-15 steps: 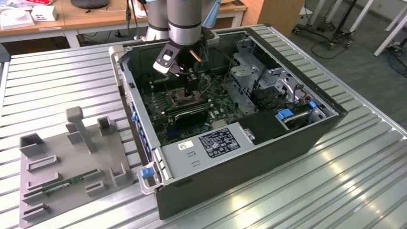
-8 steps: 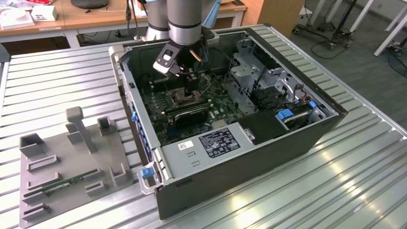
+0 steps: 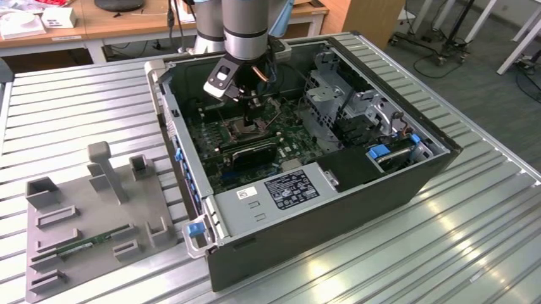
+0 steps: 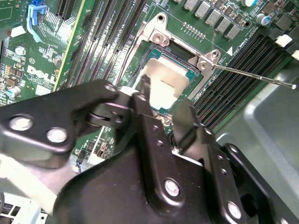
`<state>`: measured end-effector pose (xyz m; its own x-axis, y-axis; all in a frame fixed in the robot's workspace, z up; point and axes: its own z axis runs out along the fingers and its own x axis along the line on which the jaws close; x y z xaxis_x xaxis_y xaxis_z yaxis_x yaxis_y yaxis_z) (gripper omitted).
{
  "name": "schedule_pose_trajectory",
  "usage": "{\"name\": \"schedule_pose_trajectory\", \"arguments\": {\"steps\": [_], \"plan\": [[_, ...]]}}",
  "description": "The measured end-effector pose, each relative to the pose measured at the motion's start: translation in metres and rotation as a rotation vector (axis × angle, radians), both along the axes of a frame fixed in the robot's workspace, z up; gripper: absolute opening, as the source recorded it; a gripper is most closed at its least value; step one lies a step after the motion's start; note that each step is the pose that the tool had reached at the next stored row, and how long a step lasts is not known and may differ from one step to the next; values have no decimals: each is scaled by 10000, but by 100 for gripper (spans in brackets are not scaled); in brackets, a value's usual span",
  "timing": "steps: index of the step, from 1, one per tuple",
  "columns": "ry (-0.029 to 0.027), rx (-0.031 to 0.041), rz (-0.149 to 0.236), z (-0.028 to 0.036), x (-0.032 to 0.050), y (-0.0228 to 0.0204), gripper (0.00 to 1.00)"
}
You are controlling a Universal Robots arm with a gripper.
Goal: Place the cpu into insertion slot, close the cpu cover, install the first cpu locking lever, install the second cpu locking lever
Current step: 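Place the cpu into insertion slot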
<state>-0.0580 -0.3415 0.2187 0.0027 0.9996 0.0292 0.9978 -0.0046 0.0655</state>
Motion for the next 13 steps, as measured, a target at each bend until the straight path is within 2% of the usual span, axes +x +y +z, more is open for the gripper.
{"name": "schedule_pose_trajectory", "arguments": {"steps": [1, 3, 4, 6, 7, 9, 13], "plan": [[0, 0, 0, 0, 0, 0, 47], [0, 0, 0, 0, 0, 0, 35], [0, 1, 0, 0, 0, 0, 35], [0, 0, 0, 0, 0, 0, 24], [0, 1, 0, 0, 0, 0, 24], [0, 1, 0, 0, 0, 0, 12], [0, 2, 1, 0, 0, 0, 11]]}}
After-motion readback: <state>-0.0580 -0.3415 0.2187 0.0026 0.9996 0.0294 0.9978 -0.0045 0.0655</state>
